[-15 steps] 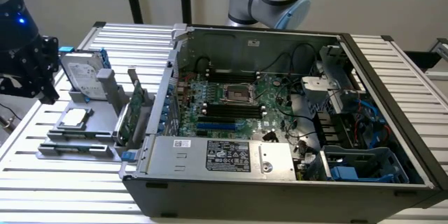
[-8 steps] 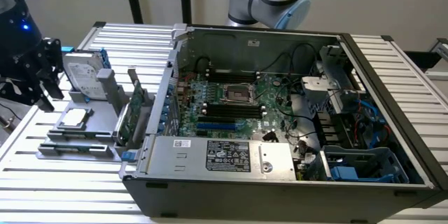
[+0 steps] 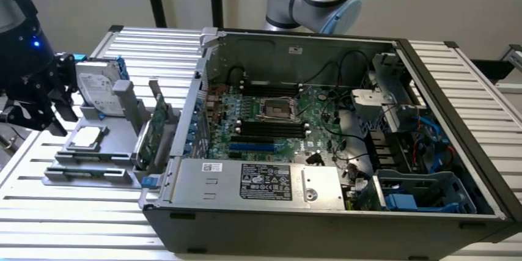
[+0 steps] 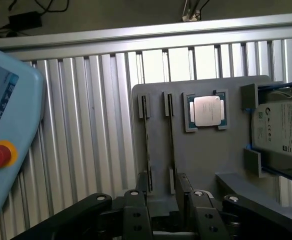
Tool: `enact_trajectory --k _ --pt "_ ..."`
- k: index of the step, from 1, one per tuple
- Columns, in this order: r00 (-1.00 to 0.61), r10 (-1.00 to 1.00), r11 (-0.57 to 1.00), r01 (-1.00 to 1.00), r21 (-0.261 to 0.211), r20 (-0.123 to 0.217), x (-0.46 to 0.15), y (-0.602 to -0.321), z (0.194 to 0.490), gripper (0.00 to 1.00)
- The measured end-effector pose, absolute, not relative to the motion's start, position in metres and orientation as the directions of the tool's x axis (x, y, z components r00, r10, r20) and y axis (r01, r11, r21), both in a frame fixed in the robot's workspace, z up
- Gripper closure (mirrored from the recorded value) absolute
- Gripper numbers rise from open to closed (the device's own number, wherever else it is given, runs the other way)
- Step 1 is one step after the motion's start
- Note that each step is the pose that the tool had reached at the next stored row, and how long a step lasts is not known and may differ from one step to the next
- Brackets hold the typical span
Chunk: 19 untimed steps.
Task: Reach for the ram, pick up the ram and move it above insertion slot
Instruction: 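Pick up the ram and move it above insertion slot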
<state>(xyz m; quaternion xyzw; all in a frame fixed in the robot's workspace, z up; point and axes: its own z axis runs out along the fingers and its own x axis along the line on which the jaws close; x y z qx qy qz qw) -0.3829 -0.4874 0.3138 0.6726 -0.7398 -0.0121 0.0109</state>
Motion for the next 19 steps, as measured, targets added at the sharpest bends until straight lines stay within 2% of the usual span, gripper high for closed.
enact_trajectory --k 19 --pt "-0.096 -0.995 0.096 -0.995 0.032 0.000 -0.383 -0.498 0.279 0.64"
